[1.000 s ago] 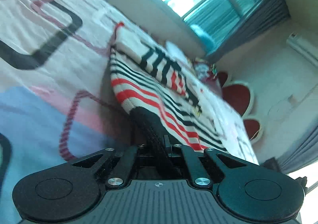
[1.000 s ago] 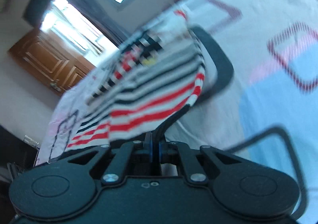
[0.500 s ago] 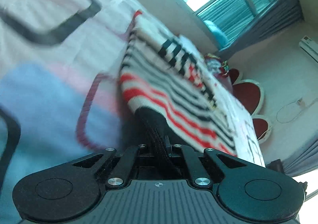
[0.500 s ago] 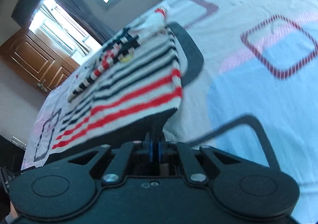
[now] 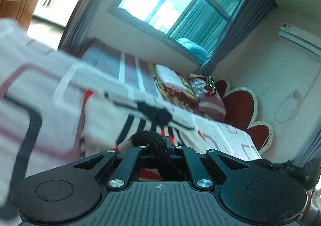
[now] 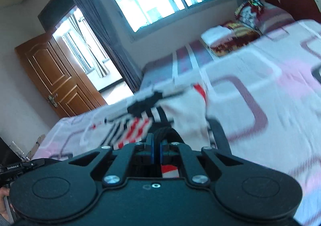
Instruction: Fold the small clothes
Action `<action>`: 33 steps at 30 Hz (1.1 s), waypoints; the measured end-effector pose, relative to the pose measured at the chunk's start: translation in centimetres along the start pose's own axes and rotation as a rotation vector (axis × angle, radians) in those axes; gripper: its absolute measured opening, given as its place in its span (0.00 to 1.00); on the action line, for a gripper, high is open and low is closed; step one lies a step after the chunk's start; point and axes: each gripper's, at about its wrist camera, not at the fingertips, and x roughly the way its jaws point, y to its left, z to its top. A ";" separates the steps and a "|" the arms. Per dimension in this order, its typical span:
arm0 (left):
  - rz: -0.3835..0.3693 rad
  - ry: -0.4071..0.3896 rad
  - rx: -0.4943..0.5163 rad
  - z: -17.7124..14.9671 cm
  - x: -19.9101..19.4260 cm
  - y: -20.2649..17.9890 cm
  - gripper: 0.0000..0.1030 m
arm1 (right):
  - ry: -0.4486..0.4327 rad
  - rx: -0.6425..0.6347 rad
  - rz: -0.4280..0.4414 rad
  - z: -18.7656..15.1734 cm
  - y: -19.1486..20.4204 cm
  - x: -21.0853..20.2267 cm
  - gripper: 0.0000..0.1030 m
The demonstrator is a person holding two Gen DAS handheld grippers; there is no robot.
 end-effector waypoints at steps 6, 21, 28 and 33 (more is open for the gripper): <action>0.030 0.021 0.000 5.4 6.5 0.9 0.04 | 0.010 0.031 0.035 5.6 -1.3 5.8 0.05; 0.141 0.225 -0.065 6.4 25.6 7.1 0.06 | 0.179 0.225 0.053 7.1 -11.4 25.1 0.17; 0.114 0.131 -0.025 6.4 26.4 6.9 0.73 | 0.061 0.205 0.086 7.5 -12.7 24.9 0.51; 0.168 0.179 0.117 6.8 26.6 6.4 0.73 | 0.014 0.174 0.093 7.4 -13.5 23.3 0.47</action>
